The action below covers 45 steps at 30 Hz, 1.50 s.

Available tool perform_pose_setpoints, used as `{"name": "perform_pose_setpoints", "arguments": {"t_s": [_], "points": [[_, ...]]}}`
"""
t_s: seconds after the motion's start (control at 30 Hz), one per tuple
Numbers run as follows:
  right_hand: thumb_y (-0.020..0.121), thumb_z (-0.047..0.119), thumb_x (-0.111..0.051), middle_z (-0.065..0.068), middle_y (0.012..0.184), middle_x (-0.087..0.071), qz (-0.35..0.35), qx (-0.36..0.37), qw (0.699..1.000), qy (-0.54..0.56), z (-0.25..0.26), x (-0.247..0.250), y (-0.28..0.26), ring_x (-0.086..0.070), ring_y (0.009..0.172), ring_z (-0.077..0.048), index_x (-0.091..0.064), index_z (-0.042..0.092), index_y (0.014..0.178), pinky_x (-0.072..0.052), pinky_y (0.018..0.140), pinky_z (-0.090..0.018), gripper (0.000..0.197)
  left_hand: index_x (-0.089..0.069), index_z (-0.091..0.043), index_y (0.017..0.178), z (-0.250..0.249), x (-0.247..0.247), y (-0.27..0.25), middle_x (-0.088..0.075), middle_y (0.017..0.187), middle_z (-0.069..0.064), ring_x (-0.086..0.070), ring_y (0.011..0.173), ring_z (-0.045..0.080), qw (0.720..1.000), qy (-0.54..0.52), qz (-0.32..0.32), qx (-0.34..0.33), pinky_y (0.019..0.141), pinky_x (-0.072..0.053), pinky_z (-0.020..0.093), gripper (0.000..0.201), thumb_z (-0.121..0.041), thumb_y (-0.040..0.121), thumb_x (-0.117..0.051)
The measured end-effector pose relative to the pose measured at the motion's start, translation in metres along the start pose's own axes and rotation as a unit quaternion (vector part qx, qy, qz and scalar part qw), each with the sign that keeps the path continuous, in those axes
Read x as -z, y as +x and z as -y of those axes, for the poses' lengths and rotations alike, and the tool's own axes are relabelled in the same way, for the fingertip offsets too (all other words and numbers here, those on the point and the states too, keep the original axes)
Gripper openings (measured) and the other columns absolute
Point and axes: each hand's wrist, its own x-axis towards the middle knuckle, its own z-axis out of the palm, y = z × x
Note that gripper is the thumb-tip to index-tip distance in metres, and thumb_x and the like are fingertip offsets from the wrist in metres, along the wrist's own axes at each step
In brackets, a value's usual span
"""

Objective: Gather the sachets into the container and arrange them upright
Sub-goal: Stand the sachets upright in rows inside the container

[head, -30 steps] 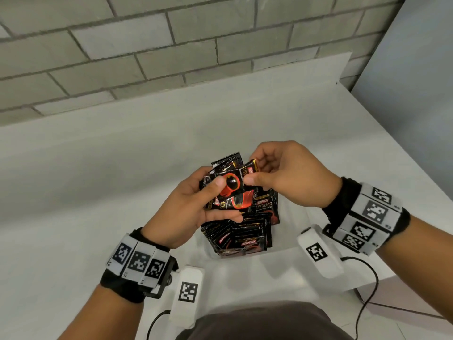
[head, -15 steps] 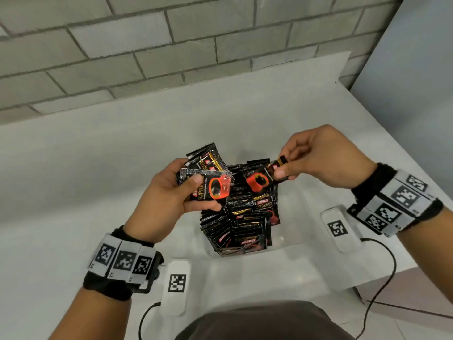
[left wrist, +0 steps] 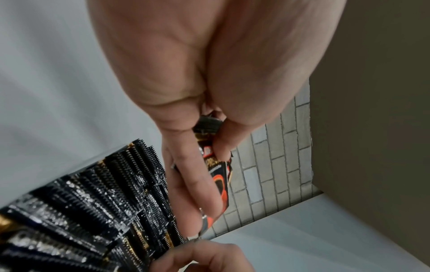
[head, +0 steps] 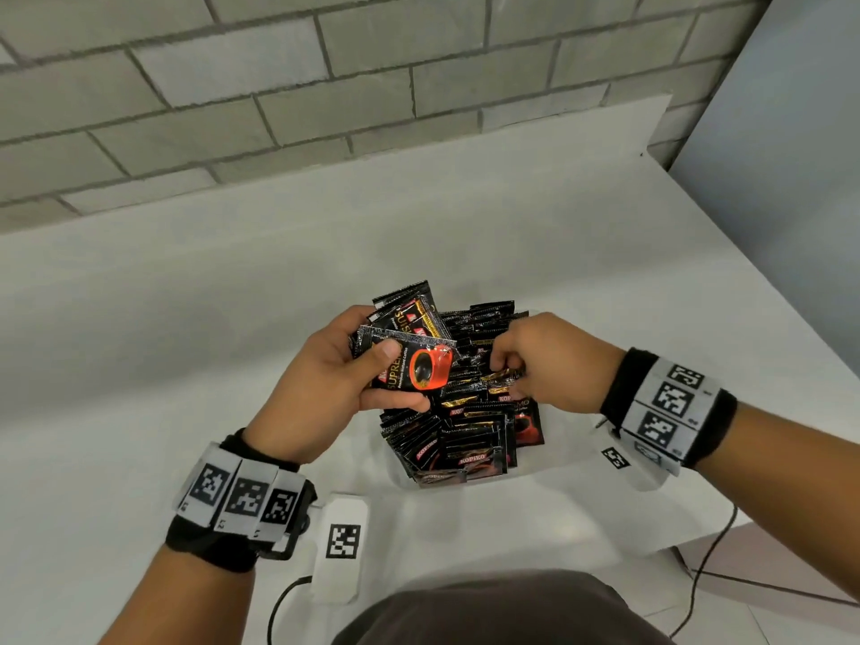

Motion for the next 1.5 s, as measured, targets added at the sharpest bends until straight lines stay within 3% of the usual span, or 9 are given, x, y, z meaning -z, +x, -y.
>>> {"name": "perform_pose_setpoints", "arguments": {"t_s": [0.13, 0.33, 0.53, 0.67, 0.77, 0.93, 1.2, 1.3, 1.5], "points": [[0.082, 0.019, -0.08, 0.0, 0.114, -0.05, -0.001, 0.004, 0.997, -0.079, 0.007, -0.005, 0.003, -0.045, 0.094, -0.015, -0.062, 0.017, 0.123, -0.036, 0.074, -0.024, 0.045, -0.056, -0.01, 0.128, -0.001, 0.003, -0.001, -0.074, 0.115, 0.018, -0.073, 0.084, 0.052, 1.0, -0.001, -0.006, -0.001, 0.074, -0.065, 0.039, 0.027, -0.008, 0.101, -0.054], [0.074, 0.0, -0.078, -0.005, 0.119, -0.047, 0.006, -0.005, 0.995, -0.099, 0.011, -0.011, 0.001, -0.06, 0.091, -0.024, -0.056, 0.012, 0.124, -0.053, 0.071, -0.034, 0.056, -0.058, -0.012, 0.124, 0.0, 0.001, -0.002, -0.074, 0.114, 0.017, -0.073, 0.083, 0.051, 1.0, -0.008, -0.006, -0.001, 0.073, -0.065, 0.037, 0.024, -0.008, 0.1, -0.054], [0.075, 0.013, -0.082, -0.003, 0.12, -0.045, 0.002, 0.008, 0.99, -0.141, 0.009, -0.013, 0.0, -0.048, 0.104, -0.022, -0.058, 0.015, 0.116, -0.052, 0.079, -0.035, 0.048, -0.058, -0.016, 0.123, -0.001, -0.002, -0.002, -0.075, 0.114, 0.016, -0.074, 0.084, 0.05, 1.0, -0.001, 0.003, 0.0, 0.074, -0.065, 0.036, 0.023, -0.01, 0.101, -0.055], [0.079, 0.012, -0.075, 0.005, 0.103, -0.056, -0.004, 0.026, 0.984, -0.177, 0.011, -0.01, -0.003, -0.042, 0.1, -0.016, -0.047, 0.024, 0.097, -0.041, 0.068, -0.029, 0.035, -0.057, -0.015, 0.125, -0.002, -0.002, -0.002, -0.075, 0.115, 0.016, -0.074, 0.085, 0.05, 1.0, 0.002, 0.008, 0.0, 0.073, -0.064, 0.034, 0.027, -0.012, 0.099, -0.056], [0.078, 0.011, -0.074, 0.007, 0.088, -0.051, -0.01, 0.016, 0.988, -0.153, 0.015, -0.004, -0.004, -0.043, 0.093, -0.016, -0.044, 0.025, 0.097, -0.031, 0.059, -0.028, 0.039, -0.057, -0.016, 0.124, -0.003, -0.002, -0.002, -0.075, 0.115, 0.016, -0.074, 0.085, 0.05, 1.0, 0.003, 0.007, -0.002, 0.073, -0.065, 0.034, 0.026, -0.012, 0.099, -0.056], [0.072, 0.006, -0.081, 0.004, 0.084, -0.056, -0.049, -0.004, 0.999, 0.002, 0.013, 0.012, 0.007, -0.055, 0.079, -0.018, -0.058, 0.02, 0.092, -0.039, 0.062, -0.028, 0.033, -0.058, -0.015, 0.124, -0.003, -0.001, -0.002, -0.074, 0.115, 0.016, -0.074, 0.085, 0.049, 1.0, -0.001, 0.006, -0.002, 0.073, -0.065, 0.034, 0.027, -0.013, 0.098, -0.057], [0.073, 0.004, -0.08, 0.0, 0.093, -0.051, -0.044, 0.002, 0.998, -0.046, 0.009, -0.001, 0.015, -0.045, 0.08, -0.018, -0.051, 0.014, 0.094, -0.024, 0.054, -0.019, 0.037, -0.057, -0.016, 0.125, -0.001, 0.001, -0.003, -0.075, 0.115, 0.016, -0.074, 0.085, 0.05, 1.0, 0.004, 0.006, -0.003, 0.075, -0.065, 0.036, 0.025, -0.008, 0.101, -0.054], [0.071, 0.004, -0.081, -0.004, 0.097, -0.055, -0.07, 0.005, 0.997, -0.028, 0.009, 0.004, 0.019, -0.05, 0.081, -0.021, -0.052, 0.013, 0.096, -0.029, 0.055, -0.022, 0.04, -0.057, -0.014, 0.125, -0.002, 0.001, -0.002, -0.075, 0.114, 0.016, -0.074, 0.084, 0.049, 1.0, 0.006, 0.005, -0.004, 0.073, -0.065, 0.035, 0.025, -0.01, 0.1, -0.055], [0.069, 0.028, -0.088, 0.0, 0.098, -0.055, -0.055, 0.003, 0.995, -0.085, 0.008, 0.001, 0.012, -0.056, 0.079, -0.021, -0.038, 0.023, 0.097, -0.045, 0.062, -0.032, 0.058, -0.057, -0.015, 0.126, 0.0, 0.001, 0.0, -0.075, 0.112, 0.017, -0.074, 0.084, 0.049, 1.0, 0.008, 0.005, -0.004, 0.072, -0.065, 0.034, 0.027, -0.009, 0.1, -0.055]]}}
